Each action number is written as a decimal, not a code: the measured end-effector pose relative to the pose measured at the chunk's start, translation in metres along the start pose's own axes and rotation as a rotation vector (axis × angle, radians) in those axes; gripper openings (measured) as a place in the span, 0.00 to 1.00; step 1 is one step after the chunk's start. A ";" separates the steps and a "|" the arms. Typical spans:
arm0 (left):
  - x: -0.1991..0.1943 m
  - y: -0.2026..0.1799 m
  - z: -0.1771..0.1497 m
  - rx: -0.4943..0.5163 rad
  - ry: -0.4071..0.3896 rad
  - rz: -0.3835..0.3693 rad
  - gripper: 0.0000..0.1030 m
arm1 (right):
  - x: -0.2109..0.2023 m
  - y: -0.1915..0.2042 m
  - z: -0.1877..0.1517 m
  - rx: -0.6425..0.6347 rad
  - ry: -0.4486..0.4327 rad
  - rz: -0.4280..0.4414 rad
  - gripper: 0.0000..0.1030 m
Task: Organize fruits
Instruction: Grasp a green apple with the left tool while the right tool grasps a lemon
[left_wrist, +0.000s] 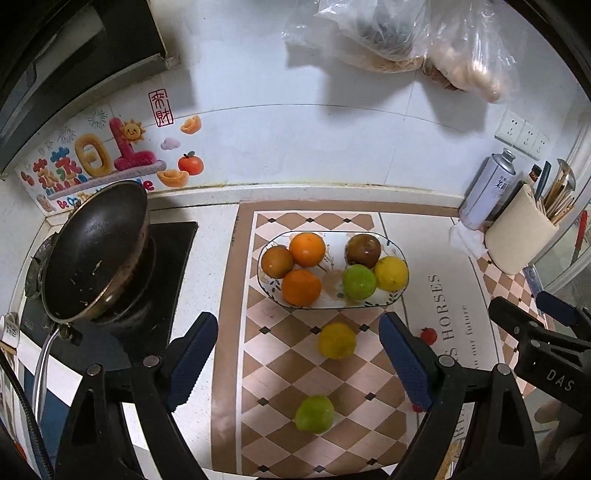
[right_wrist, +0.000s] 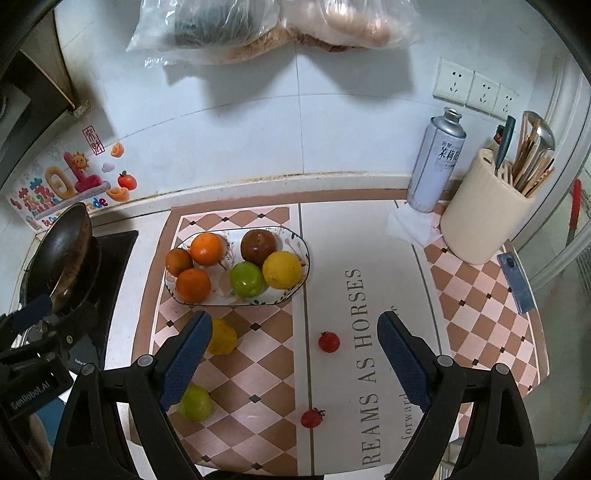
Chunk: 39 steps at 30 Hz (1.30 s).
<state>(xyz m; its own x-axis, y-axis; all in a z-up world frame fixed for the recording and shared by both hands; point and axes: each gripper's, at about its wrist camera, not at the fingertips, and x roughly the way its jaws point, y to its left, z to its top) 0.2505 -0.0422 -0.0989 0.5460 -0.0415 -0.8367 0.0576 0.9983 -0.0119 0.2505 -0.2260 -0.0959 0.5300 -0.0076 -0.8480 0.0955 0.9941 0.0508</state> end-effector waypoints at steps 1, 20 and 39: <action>0.000 -0.001 -0.001 0.000 -0.001 -0.001 0.87 | -0.001 -0.001 0.000 0.003 -0.002 0.003 0.90; 0.095 -0.011 -0.043 0.048 0.330 0.003 1.00 | 0.093 -0.026 -0.032 0.110 0.224 0.183 0.90; 0.202 0.010 -0.121 -0.005 0.685 -0.018 0.51 | 0.194 0.009 -0.054 0.104 0.420 0.306 0.90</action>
<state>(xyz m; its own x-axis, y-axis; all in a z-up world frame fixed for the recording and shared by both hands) 0.2604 -0.0361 -0.3341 -0.1068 -0.0244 -0.9940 0.0571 0.9979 -0.0306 0.3088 -0.2128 -0.2888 0.1653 0.3461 -0.9235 0.0835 0.9281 0.3628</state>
